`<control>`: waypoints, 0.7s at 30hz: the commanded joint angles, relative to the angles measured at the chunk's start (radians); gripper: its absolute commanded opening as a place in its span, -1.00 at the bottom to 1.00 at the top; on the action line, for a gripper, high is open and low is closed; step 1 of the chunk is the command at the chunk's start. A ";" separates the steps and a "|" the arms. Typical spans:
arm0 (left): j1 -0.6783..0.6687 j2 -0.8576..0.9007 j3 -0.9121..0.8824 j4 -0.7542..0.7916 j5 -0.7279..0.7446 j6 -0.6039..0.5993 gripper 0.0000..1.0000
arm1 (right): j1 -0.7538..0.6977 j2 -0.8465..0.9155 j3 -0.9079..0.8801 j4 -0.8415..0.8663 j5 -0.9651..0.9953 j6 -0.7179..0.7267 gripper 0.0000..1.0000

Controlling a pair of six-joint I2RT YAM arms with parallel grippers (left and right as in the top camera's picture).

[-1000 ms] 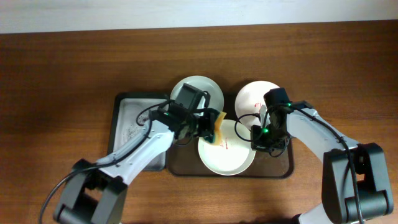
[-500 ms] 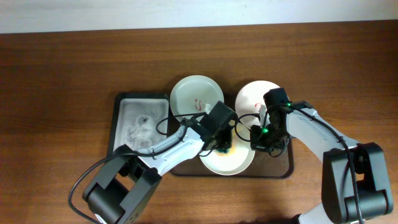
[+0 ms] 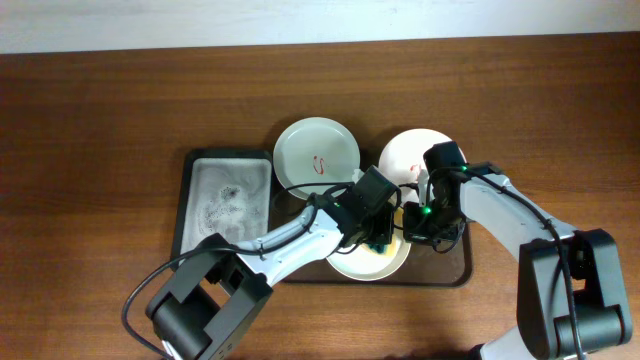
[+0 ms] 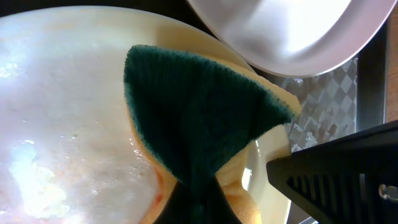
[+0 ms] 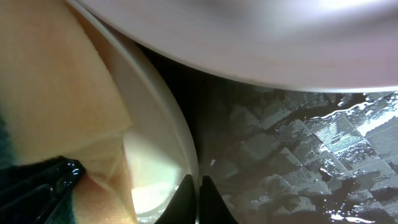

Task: Clean dirty plates on tray and stack at the side
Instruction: 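Scrub the white plate with the sponge while the right gripper holds it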

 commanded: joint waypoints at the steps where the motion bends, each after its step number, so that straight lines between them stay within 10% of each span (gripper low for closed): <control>1: -0.005 0.031 0.016 -0.071 -0.136 -0.015 -1.00 | 0.003 0.001 0.005 -0.003 0.005 0.004 -0.92; 5: 0.051 0.014 0.020 -0.203 -0.349 -0.004 -1.00 | 0.003 0.001 0.005 -0.006 0.005 0.004 -0.92; 9: 0.080 -0.108 0.054 -0.213 -0.261 0.128 -1.00 | 0.003 0.001 0.005 -0.006 0.005 0.004 -0.92; 11: 0.080 -0.187 0.056 -0.219 -0.183 0.127 -1.00 | 0.003 0.001 0.005 -0.005 0.005 0.004 -0.48; 14: 0.145 -0.278 0.056 -0.334 -0.194 0.127 -1.00 | 0.005 0.001 -0.016 0.005 0.005 0.004 -0.47; 21: 0.511 -0.335 0.055 -0.507 -0.193 0.340 -1.00 | 0.091 0.001 -0.047 0.077 -0.002 0.004 -0.92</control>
